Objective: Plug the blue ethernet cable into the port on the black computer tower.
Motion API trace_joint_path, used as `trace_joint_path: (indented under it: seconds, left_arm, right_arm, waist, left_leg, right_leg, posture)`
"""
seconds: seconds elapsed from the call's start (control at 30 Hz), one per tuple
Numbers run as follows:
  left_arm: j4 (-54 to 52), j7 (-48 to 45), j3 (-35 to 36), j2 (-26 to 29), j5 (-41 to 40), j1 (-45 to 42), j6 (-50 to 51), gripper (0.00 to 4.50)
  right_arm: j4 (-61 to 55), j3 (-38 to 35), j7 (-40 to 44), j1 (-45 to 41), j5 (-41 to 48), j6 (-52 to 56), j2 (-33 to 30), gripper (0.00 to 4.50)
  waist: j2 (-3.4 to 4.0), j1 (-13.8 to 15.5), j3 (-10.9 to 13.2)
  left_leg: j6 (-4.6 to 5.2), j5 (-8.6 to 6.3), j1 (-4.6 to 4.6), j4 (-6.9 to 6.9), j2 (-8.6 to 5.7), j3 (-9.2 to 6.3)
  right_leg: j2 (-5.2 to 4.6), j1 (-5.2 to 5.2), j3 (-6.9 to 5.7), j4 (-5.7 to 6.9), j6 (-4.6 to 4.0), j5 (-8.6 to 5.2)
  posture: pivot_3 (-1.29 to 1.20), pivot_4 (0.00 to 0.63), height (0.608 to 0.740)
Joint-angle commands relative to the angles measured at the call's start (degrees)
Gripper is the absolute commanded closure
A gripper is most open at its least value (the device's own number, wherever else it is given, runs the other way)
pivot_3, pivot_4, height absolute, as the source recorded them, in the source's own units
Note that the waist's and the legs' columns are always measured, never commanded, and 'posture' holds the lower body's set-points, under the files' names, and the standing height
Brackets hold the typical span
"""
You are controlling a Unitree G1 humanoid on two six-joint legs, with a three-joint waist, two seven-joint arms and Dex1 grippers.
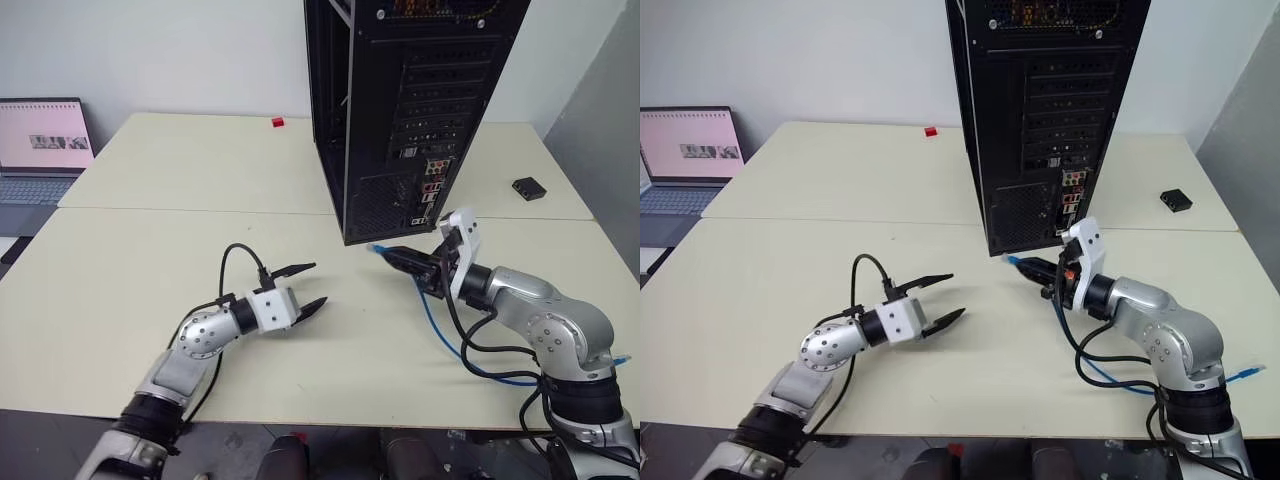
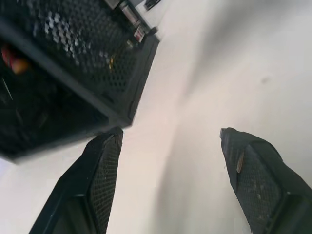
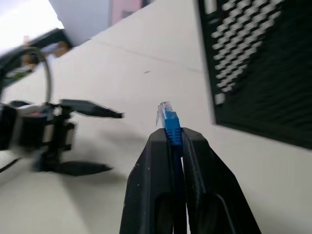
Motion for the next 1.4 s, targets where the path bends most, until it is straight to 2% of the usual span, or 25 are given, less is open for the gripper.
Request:
trace_joint_path:
  seconds: [0.03, 0.2, 0.3, 0.7, 1.4]
  left_arm:
    - [-11.9, -0.1, 0.7, -1.7, -6.2, -1.2, 18.1, 1.12]
    - [-19.0, 2.9, 0.0, -6.3, -9.7, -4.2, 35.5, 1.12]
    - [-20.9, 4.0, -0.6, -8.1, -8.9, -6.1, 39.4, 1.12]
    - [-21.8, 5.8, -1.6, -9.5, -5.9, -6.7, 40.1, 1.12]
    - [-21.0, 5.5, -1.1, -10.7, -5.2, -7.2, 40.0, 1.12]
  right_arm:
    - [-0.5, -1.5, -9.9, -0.6, -9.4, -8.0, 2.4, 4.5]
    - [2.1, 0.1, -18.7, -1.3, -19.5, -14.3, 5.4, 4.5]
    - [4.7, 0.7, -20.7, -2.7, -22.5, -16.2, 7.1, 4.5]
    - [9.2, 1.1, -22.1, -7.1, -25.3, -16.1, 12.1, 4.5]
    - [9.0, -0.6, -24.3, -8.0, -25.5, -12.4, 13.8, 4.5]
  waist:
    - [0.0, -0.1, 0.0]
    - [0.01, -0.2, 0.0]
    - [0.01, -0.2, 0.0]
    - [0.03, -0.1, 0.0]
    - [0.03, -0.1, 0.0]
  left_leg:
    - [0.0, 0.0, 0.03, -0.02, 0.01, 0.01]
    - [-0.01, 0.01, 0.05, -0.03, 0.02, 0.02]
    - [-0.02, 0.01, 0.05, -0.03, 0.02, 0.05]
    - [-0.04, 0.02, 0.08, -0.04, 0.01, 0.13]
    - [-0.03, 0.02, 0.09, -0.04, 0.01, 0.13]
  right_leg:
    - [0.02, 0.0, 0.02, 0.0, 0.0, 0.0]
    - [0.06, 0.0, 0.06, 0.02, 0.0, 0.0]
    - [0.06, 0.0, 0.09, 0.02, 0.0, 0.0]
    - [0.04, -0.02, 0.19, -0.01, -0.01, 0.01]
    - [0.03, -0.02, 0.21, 0.01, -0.01, 0.01]
  posture:
    - [0.0, 0.15, 0.74]
    - [0.0, 0.15, 0.74]
    - [0.0, 0.15, 0.74]
    - [0.0, 0.15, 0.74]
    - [0.0, 0.15, 0.74]
